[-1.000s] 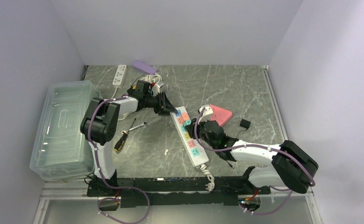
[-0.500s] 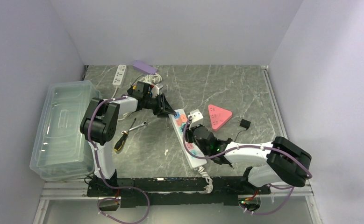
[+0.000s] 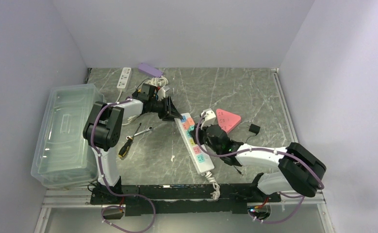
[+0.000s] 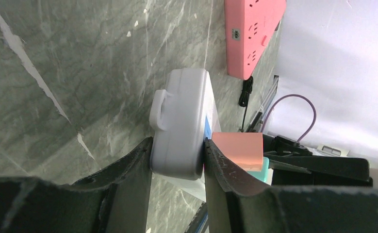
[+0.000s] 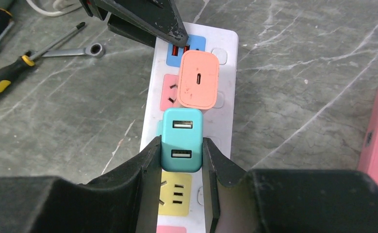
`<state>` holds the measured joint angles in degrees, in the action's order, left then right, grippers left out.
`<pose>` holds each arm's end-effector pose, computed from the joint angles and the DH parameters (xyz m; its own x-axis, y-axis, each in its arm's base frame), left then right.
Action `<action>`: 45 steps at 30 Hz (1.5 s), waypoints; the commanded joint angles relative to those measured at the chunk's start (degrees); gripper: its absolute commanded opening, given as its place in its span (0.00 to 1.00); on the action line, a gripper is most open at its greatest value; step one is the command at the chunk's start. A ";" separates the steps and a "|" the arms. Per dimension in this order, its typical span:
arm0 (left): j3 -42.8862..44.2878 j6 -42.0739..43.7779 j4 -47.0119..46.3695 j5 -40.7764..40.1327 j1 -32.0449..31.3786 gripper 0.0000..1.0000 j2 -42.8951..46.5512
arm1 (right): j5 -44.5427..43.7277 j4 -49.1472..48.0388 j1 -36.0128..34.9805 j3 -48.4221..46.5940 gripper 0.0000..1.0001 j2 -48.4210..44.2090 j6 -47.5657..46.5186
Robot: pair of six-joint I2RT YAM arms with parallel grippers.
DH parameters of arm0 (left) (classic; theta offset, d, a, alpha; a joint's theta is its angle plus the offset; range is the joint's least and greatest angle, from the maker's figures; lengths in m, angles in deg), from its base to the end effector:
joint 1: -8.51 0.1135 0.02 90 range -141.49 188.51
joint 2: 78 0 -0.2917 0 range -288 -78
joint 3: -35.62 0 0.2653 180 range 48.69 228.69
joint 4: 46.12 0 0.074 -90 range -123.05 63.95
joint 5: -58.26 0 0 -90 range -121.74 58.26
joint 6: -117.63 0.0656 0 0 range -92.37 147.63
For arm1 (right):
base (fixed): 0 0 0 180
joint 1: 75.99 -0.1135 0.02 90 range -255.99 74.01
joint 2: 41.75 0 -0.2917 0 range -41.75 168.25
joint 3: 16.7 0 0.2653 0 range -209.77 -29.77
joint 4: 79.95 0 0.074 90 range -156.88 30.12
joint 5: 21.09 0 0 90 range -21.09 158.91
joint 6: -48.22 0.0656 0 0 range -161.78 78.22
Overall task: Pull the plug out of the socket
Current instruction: Remove the plug from the socket.
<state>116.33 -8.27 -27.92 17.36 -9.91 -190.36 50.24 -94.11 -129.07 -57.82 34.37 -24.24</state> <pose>0.3944 -0.1836 0.1547 -0.9799 -0.0783 -0.1835 0.1169 0.5201 -0.8461 0.1937 0.2229 0.1961 -0.3779 -0.0276 -0.9254 -0.4864 0.8564 0.1731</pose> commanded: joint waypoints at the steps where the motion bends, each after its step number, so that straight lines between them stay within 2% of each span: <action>1: 1.25 5.66 1.46 -1.68 -0.92 0.00 2.15 | 7.83 -6.50 3.52 -0.51 0.00 -2.42 3.54; 8: 1.22 5.79 1.81 -2.32 -0.92 0.00 2.04 | 9.02 -7.37 3.39 -0.62 0.00 -1.49 3.43; 18: 1.58 5.40 2.18 -2.52 -0.92 0.00 1.18 | -5.74 -3.80 -5.34 -4.02 0.00 0.29 -4.14; 25: 1.58 5.58 2.35 -2.61 -0.75 0.00 1.17 | -10.29 -2.71 -7.30 -5.14 0.00 1.40 -5.64; 28: 1.59 5.70 2.19 -2.54 -0.75 0.00 1.04 | -9.06 -2.74 -6.36 -4.64 0.00 0.43 -4.21; 34: 1.70 6.80 2.68 -3.16 -0.75 0.00 0.82 | 5.02 -4.12 3.21 -1.79 0.00 -1.60 3.68; 41: 1.81 6.59 2.74 -3.05 -0.75 0.00 0.48 | 3.81 -3.65 2.93 -2.26 0.00 -1.27 1.40; 45: 2.03 6.71 3.22 -3.50 -0.75 0.00 0.64 | -1.00 -2.97 -0.40 -3.26 0.00 -0.66 -1.63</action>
<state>117.16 -6.04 -25.89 14.68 -10.06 -190.36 54.15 -92.34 -127.19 -59.16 34.87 -22.30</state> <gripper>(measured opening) 0.423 0.334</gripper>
